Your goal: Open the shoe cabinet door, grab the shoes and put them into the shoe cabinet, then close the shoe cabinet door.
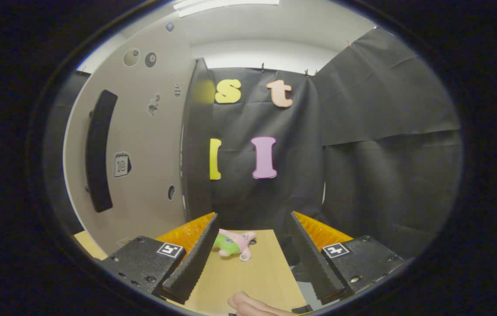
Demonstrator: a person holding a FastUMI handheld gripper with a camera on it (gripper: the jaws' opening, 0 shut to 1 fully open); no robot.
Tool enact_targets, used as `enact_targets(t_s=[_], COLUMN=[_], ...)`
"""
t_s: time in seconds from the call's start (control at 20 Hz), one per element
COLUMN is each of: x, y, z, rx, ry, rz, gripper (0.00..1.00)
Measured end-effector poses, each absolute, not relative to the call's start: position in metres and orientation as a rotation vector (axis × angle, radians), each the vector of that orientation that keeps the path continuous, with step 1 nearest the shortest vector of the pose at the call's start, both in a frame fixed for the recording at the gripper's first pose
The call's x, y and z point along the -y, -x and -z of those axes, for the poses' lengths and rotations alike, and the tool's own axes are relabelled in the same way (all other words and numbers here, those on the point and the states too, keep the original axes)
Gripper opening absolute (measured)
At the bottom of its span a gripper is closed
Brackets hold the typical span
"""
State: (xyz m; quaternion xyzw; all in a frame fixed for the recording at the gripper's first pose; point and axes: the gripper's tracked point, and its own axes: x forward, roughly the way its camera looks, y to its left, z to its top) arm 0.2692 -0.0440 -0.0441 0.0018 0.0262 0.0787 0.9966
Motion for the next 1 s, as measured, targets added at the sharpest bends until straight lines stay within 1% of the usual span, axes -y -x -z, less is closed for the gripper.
enact_targets(t_s=[0.3,0.35,0.4,0.45,0.65,0.85,1.0], x=[-0.028,-0.040,-0.037,-0.035,-0.037,-0.038,-0.047], y=[-0.224,-0.219,-0.217,-0.213,-0.214,-0.210,-0.208], z=[0.022,0.018,0.019,0.020,0.022,0.022,0.022], rx=[0.028,0.043,0.048,0.047,0.000,-0.002,-0.008], ry=[0.037,0.040,0.074,0.092,0.029,0.009,0.029], rz=[-0.341,-0.349,-0.325,-0.309,-0.295,-0.254,-0.244], gripper=[1.00,1.00,1.00,0.95,0.94,0.94,0.92])
